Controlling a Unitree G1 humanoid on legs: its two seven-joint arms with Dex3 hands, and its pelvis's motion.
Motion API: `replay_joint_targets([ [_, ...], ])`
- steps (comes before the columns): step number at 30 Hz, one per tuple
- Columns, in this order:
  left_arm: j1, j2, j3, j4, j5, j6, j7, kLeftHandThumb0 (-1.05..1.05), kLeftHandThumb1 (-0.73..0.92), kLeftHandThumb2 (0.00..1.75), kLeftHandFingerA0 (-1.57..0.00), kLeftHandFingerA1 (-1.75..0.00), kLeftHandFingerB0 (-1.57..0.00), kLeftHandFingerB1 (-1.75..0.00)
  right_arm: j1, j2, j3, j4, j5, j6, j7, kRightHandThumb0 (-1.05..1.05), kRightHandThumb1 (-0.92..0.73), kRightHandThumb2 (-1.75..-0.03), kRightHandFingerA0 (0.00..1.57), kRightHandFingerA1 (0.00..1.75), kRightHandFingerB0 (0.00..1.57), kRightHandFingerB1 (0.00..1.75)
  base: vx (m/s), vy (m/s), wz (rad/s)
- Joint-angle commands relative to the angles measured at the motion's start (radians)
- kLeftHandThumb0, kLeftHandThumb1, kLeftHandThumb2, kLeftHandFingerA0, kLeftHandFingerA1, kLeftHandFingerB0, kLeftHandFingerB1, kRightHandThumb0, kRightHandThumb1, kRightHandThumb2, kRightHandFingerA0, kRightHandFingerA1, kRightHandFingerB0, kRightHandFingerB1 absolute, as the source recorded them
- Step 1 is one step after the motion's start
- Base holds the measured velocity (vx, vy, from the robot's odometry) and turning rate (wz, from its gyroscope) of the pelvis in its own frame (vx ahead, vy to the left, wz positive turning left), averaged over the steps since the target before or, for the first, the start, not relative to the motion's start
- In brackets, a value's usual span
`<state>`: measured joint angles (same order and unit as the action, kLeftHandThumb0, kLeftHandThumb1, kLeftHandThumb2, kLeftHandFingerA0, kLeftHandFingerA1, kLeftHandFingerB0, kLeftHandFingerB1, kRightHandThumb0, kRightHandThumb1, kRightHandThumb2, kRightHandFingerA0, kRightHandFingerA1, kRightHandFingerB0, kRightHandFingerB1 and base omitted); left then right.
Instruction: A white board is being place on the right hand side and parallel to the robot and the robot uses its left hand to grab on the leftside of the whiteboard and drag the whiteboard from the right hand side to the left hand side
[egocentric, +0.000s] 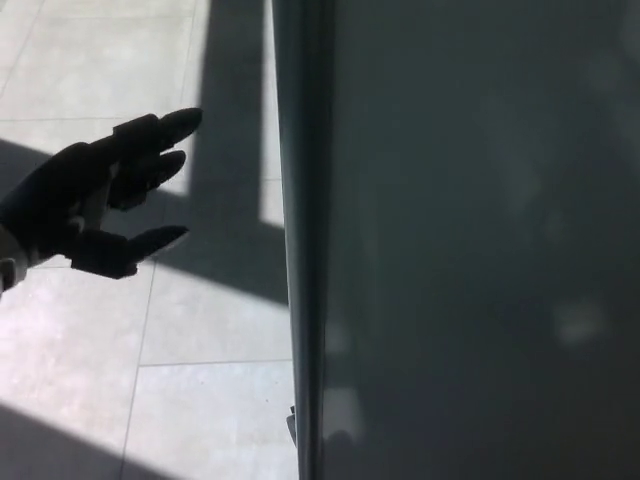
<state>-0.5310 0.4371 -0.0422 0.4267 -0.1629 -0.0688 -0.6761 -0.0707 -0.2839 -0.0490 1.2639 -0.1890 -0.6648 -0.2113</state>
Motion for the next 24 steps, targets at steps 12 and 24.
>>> replay_joint_targets([
  [12,-0.073,-0.093,-0.100,-0.002,0.079,0.114,0.032,-0.87,0.48,0.85,0.00,0.00,0.00,0.00,-0.011,-0.021,0.001,0.014,-0.004,-0.029,-0.017,-0.39,-0.62,-1.02,0.57,0.67,0.35,0.56,0.00,0.000,0.00],
  [24,-0.139,-0.188,-0.127,0.009,0.068,0.184,0.007,-0.84,0.45,0.84,0.00,0.00,0.00,0.00,-0.024,-0.017,0.004,0.011,-0.005,-0.028,-0.020,-0.45,-0.81,-0.64,0.61,0.50,0.46,0.46,0.00,0.000,0.00],
])
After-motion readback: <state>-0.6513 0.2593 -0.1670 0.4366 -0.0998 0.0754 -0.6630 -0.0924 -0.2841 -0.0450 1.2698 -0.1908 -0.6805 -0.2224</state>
